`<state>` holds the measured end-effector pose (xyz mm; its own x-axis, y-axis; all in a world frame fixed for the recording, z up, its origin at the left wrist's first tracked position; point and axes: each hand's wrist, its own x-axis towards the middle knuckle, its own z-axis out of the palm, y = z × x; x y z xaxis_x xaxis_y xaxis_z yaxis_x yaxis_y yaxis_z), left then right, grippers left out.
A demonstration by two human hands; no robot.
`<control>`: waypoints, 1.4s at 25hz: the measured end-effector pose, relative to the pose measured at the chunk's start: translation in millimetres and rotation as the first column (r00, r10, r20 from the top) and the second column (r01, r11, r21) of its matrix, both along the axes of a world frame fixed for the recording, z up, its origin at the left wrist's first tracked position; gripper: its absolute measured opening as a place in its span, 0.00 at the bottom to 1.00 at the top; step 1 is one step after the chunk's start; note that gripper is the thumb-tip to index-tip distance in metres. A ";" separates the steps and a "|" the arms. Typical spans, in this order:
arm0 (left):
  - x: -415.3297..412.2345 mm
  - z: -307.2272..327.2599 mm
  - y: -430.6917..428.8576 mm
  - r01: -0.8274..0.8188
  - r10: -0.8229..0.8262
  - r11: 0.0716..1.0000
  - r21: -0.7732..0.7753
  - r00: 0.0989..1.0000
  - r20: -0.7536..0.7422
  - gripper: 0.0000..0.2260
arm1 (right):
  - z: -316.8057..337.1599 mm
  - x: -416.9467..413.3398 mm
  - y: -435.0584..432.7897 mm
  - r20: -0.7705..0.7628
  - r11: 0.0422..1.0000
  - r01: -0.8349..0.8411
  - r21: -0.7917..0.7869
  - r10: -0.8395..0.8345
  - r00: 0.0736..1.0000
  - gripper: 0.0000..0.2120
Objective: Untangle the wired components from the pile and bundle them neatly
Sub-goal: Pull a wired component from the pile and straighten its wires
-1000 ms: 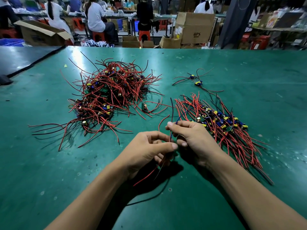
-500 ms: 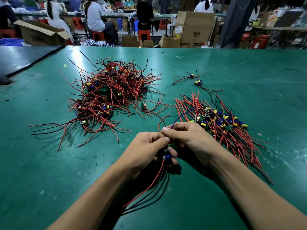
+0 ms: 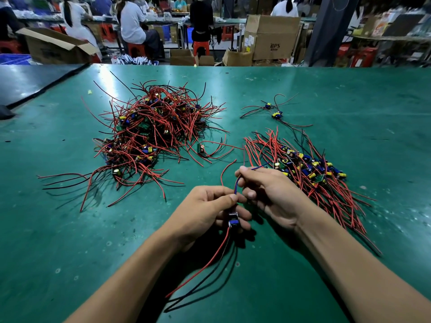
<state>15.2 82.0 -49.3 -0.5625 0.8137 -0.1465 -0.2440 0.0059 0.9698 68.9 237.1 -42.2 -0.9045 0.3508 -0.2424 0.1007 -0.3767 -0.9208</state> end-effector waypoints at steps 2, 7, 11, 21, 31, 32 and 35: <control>1.1 -2.4 3.3 -0.041 0.041 0.999 -0.020 0.999 -0.026 0.08 | 0.0 1.1 0.7 0.019 0.998 -0.042 0.037 0.041 0.999 0.08; 3.4 -3.4 6.7 -0.121 0.121 0.992 0.019 0.992 -0.024 0.09 | -6.8 3.0 2.3 0.019 0.982 -0.113 0.152 0.111 0.994 0.07; -2.2 0.2 1.2 -0.125 0.120 0.991 0.054 0.989 0.089 0.07 | -12.6 4.6 1.3 0.007 0.959 -0.250 0.132 0.251 0.968 0.16; -5.6 2.4 1.1 0.002 -0.018 0.994 0.108 0.988 0.152 0.08 | -9.2 -5.8 -6.0 -0.120 0.990 0.135 -0.041 -0.139 0.983 0.11; -2.7 -3.4 3.1 -0.044 0.038 0.998 0.053 0.993 0.111 0.07 | -0.2 -3.5 -2.9 0.019 0.917 0.118 -0.381 -0.119 0.993 0.15; -1.7 -3.7 3.9 -0.057 0.052 0.997 0.042 0.993 0.103 0.07 | -2.2 -3.4 -3.9 0.015 0.943 0.115 -0.312 -0.116 0.993 0.15; -0.2 -4.2 6.2 -0.120 0.116 0.992 0.050 0.990 0.080 0.07 | -7.2 -2.9 -9.0 0.003 0.989 0.104 -0.103 -0.104 0.995 0.17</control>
